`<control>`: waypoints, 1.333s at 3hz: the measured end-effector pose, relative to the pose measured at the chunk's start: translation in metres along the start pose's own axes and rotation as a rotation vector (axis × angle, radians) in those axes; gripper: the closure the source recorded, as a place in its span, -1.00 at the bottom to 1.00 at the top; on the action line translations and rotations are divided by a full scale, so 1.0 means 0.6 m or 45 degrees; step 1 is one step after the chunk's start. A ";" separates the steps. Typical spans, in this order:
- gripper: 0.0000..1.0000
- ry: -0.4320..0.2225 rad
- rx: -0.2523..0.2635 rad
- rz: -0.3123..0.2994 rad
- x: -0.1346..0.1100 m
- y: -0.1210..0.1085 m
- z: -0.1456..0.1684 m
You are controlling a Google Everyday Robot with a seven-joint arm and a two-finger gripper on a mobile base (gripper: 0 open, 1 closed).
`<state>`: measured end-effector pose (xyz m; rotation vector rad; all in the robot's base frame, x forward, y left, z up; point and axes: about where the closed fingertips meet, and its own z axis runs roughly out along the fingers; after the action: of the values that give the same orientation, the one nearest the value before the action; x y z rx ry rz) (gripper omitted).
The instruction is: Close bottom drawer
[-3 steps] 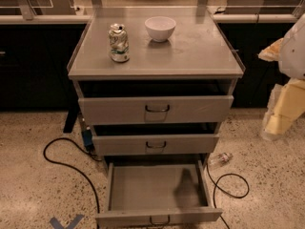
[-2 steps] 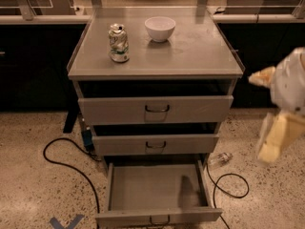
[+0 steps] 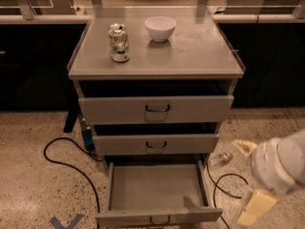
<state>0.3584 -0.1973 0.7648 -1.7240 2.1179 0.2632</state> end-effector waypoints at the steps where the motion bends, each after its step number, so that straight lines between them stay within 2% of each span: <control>1: -1.00 -0.008 -0.096 0.062 0.065 0.067 0.157; 2: -1.00 -0.002 -0.126 0.107 0.096 0.104 0.215; 4: -1.00 0.014 -0.138 0.127 0.103 0.109 0.221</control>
Offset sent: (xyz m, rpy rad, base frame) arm -0.0237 0.0100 -0.0905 0.0265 0.0687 -0.0057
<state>0.3093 -0.1869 0.6124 -1.6840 2.2386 0.4041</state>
